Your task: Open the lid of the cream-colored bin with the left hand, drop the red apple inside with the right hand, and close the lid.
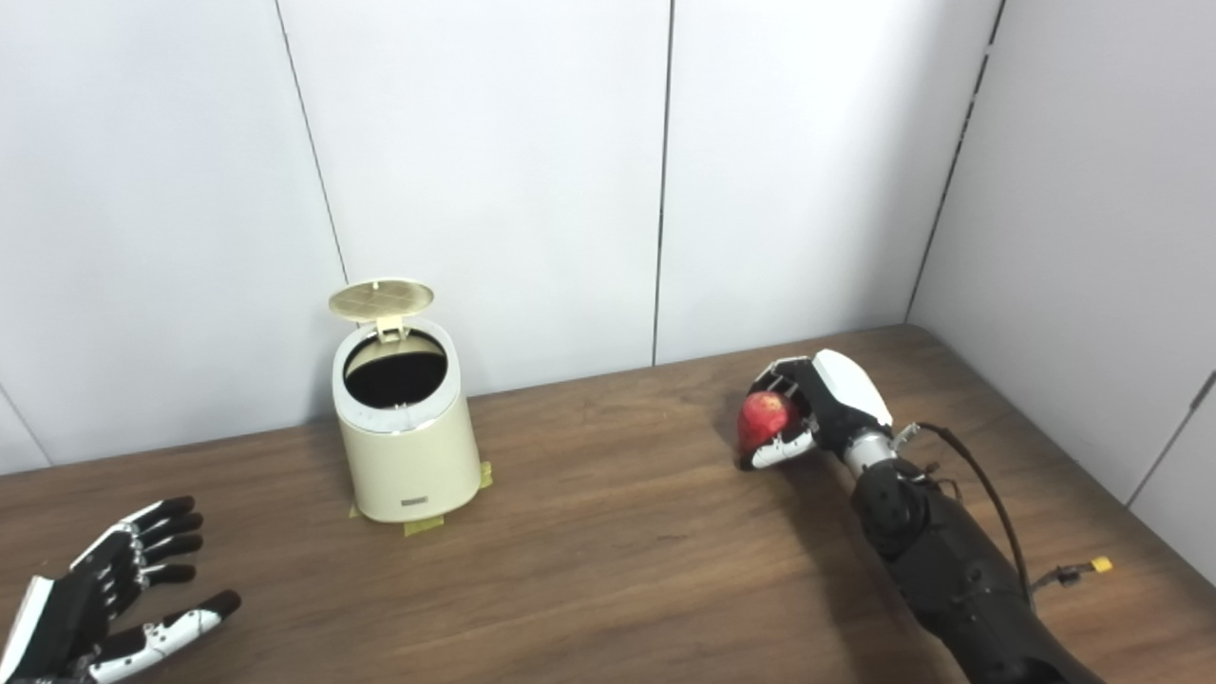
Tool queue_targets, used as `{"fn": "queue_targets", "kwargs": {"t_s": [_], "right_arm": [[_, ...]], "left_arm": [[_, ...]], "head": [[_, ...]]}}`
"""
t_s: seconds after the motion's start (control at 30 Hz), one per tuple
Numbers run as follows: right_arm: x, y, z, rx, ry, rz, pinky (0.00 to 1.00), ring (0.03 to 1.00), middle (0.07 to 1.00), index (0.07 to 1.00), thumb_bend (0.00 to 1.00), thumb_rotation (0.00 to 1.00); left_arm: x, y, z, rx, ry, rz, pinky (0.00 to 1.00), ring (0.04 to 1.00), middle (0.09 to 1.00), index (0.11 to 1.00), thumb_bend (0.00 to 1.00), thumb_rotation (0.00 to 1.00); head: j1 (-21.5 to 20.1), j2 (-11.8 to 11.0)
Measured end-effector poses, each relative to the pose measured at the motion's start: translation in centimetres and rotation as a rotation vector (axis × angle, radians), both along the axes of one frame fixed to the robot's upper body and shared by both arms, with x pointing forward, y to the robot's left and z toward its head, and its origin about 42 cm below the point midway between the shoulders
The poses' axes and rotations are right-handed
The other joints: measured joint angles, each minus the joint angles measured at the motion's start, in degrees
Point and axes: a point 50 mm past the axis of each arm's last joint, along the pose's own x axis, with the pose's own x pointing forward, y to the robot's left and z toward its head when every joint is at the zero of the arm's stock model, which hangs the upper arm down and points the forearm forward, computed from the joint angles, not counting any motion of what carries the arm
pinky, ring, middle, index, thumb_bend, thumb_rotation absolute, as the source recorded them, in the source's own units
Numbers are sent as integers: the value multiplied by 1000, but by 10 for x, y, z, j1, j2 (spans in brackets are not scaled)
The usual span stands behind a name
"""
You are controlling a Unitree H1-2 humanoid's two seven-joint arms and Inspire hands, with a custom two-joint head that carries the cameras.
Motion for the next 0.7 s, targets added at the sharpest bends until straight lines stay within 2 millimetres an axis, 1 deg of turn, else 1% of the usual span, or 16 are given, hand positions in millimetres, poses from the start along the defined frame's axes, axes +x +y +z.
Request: {"fn": "queue_targets", "kwargs": {"t_s": [0.07,0.13,0.17,0.2,0.27,0.3,0.33,0.37,0.4,0.43,0.47,0.5,0.57,0.6,0.7], "right_arm": [[0,0,0,-15,-3,4,336,444,474,501,521,0],[0,0,1,-43,-10,7,335,447,472,500,521,0],[0,1,2,-52,-13,8,383,430,475,505,520,0],[0,2,3,-59,-16,10,447,451,470,501,521,0],[-1,5,5,-80,-21,15,517,479,464,496,520,0],[-2,6,7,-90,-20,12,604,544,476,490,526,0],[-4,9,10,-100,-20,14,650,578,482,487,529,0],[-6,12,13,-109,-26,25,675,582,480,489,530,0],[-6,17,18,-116,-39,38,630,554,473,494,531,0],[-7,21,24,-117,-53,50,574,537,453,499,530,0],[-8,26,31,-117,-75,66,584,549,443,507,530,0],[-8,33,40,-119,-93,87,613,585,453,504,530,0],[-9,50,63,-137,-142,139,647,624,477,490,531,0],[-8,59,74,-152,-170,168,665,630,480,489,531,0],[-6,79,100,-167,-218,211,682,642,508,470,529,0]], "left_arm": [[0,0,0,1,0,0,673,749,772,805,712,0],[0,0,0,3,0,0,659,742,768,804,705,0],[0,0,0,4,0,1,664,743,768,807,705,0],[0,0,0,6,0,1,666,743,767,807,705,0],[0,0,0,8,1,1,671,742,765,808,706,0],[0,0,-1,8,1,1,672,741,763,809,706,0],[0,0,-1,8,1,0,672,741,762,809,707,0],[0,0,-2,6,4,0,673,741,761,810,707,0],[0,0,-3,5,8,1,673,740,759,809,710,0],[0,0,-5,4,12,-1,671,739,757,808,713,0],[0,1,-6,4,13,-1,667,736,755,806,718,0],[0,1,-7,4,15,-1,665,736,754,807,720,0],[0,0,-8,8,10,-4,676,741,753,807,719,0],[0,-1,-8,9,5,-7,678,739,752,806,718,0],[1,-4,-8,9,1,-14,670,735,752,803,721,0]], "head": [[0,0],[1,0],[1,0],[3,1],[4,1],[6,0],[7,0],[9,0],[11,0],[11,0],[14,-1],[18,-1],[28,-1],[39,-2],[52,-3]]}}
